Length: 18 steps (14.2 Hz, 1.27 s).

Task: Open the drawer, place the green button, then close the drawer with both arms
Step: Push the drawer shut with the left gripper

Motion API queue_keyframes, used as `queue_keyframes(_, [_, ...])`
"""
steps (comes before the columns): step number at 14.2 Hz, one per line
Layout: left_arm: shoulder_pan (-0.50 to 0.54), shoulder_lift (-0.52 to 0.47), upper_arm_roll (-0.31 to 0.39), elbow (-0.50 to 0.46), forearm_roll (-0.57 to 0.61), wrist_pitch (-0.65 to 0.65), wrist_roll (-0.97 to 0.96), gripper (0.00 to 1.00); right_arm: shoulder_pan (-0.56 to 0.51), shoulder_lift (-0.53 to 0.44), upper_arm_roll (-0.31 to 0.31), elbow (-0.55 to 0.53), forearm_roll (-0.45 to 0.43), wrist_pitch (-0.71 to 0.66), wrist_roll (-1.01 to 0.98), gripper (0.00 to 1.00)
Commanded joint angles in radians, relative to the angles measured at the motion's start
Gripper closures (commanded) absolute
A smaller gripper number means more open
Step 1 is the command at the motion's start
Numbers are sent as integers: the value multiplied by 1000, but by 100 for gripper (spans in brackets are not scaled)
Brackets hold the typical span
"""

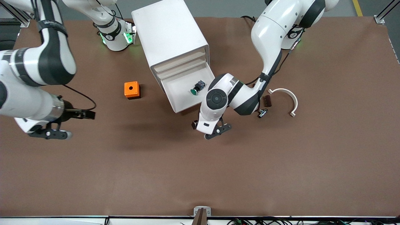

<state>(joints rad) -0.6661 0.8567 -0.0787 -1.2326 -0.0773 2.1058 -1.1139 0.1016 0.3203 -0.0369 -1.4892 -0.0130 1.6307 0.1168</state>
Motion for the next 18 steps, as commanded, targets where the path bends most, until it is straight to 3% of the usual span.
queue_keyframes(1, [-33, 7, 2, 1, 22, 16, -24, 1, -69, -46, 25, -20, -33, -26, -123, 0])
queue_keyframes(6, [-76, 12, 2, -17, 24, 8, -79, 1, -152, -92, 25, -20, -56, -57, -236, 0])
queue_keyframes(12, [-139, -4, -6, -70, 10, -84, -132, 1, -142, -99, 35, -17, -10, -78, -105, 0])
queue_keyframes(18, [-135, -8, -104, -74, -33, -150, -225, 1, -111, -96, 32, 19, -4, -74, -94, 0])
